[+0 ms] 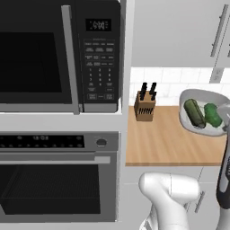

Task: Take the meat container that has the chicken drumstick and place it on the second highest rack of the freezer. Then take the vegetable container that has the broccoli and cucumber and place it on the highest rack of the freezer.

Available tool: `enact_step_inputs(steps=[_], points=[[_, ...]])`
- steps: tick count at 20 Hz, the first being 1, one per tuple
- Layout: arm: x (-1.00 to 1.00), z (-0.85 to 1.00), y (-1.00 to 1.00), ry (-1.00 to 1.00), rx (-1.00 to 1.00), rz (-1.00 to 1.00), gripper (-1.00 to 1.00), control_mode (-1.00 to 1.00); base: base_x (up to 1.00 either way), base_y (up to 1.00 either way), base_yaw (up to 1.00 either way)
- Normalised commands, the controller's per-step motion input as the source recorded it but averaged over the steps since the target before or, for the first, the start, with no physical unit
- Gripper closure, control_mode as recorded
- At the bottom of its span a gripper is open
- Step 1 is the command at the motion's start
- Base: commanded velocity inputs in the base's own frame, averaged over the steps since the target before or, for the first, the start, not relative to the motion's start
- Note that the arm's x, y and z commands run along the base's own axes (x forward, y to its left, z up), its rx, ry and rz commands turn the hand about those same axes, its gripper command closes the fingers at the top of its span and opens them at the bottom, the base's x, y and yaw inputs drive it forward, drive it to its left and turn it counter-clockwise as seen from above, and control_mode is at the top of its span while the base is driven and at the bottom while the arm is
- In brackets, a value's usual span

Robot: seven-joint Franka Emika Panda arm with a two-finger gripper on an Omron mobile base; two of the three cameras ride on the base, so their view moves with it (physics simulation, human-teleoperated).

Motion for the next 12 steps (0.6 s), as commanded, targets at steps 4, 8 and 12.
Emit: enact_step_inputs(steps=[4, 8, 12], points=[[0.0, 0.05, 0.14, 0.05, 0.0, 0.0, 1.0, -1.0, 0.0, 0.0, 0.0], [0.0, 0.0, 0.0, 0.0, 0.0, 0.0, 1.0, -1.0, 0.0, 0.0, 0.0], [-0.05, 0.0, 0.0, -0.02, 0.0, 0.0, 1.0, 1.0, -0.26, 0.0, 0.06]])
